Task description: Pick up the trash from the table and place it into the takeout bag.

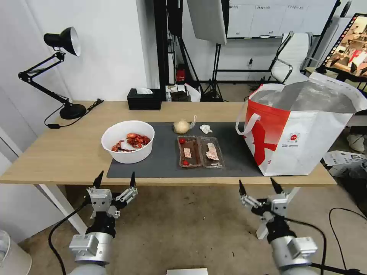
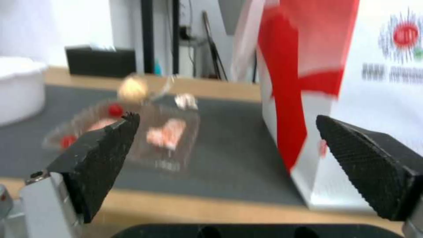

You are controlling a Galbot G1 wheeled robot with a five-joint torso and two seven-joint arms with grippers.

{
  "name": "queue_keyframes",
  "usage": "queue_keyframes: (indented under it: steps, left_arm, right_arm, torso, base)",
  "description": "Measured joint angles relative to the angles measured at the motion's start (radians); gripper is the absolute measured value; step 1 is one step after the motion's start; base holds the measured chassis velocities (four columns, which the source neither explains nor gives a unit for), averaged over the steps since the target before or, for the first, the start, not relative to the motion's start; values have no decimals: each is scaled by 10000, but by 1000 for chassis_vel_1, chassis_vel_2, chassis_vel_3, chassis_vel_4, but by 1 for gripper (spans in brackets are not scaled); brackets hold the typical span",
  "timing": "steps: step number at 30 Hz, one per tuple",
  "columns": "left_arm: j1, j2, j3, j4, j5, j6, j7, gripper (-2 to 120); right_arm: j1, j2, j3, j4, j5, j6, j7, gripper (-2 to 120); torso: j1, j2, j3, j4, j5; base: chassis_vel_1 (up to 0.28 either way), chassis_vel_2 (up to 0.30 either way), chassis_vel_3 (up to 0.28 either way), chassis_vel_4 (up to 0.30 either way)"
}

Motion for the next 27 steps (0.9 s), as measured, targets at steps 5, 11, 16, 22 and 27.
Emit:
queue_keyframes:
  steps: [5,11,16,22,27]
  left_arm:
    - [-829,545,231,-740,-961,119,-1301,100]
    - [-672,547,230,-736,-1011,143,-1243,100]
    - [-553,550,215,-727,-1004,152,-1156,100]
    - [-405,547,169,-798,-987,155,-1093,100]
    - [-268,509,156,-861,-924,156,-1069,100]
  right_arm:
    - [1081,-2138,434,12,2166,-453,180,100]
    - [1748,-3013,324,-258,3031,-735,232,100]
    - [1722,-2940,254,-341,2980,-796,215,100]
    - [1685,-2843,192,-341,2898,-804,196,100]
    - [1633,-2827,187,-318,2866,-805,185,100]
  torso:
    - [2,0,1,-9,4]
    - [3,0,1,-8,1]
    - [1,0,0,-10,1]
    - [0,0,0,-10,1]
    - [0,0,0,-10,0]
  base:
    - [0,0,0,0]
    - [0,0,0,0]
    - [0,0,0,0]
    - [0,0,0,0]
    - [0,0,0,0]
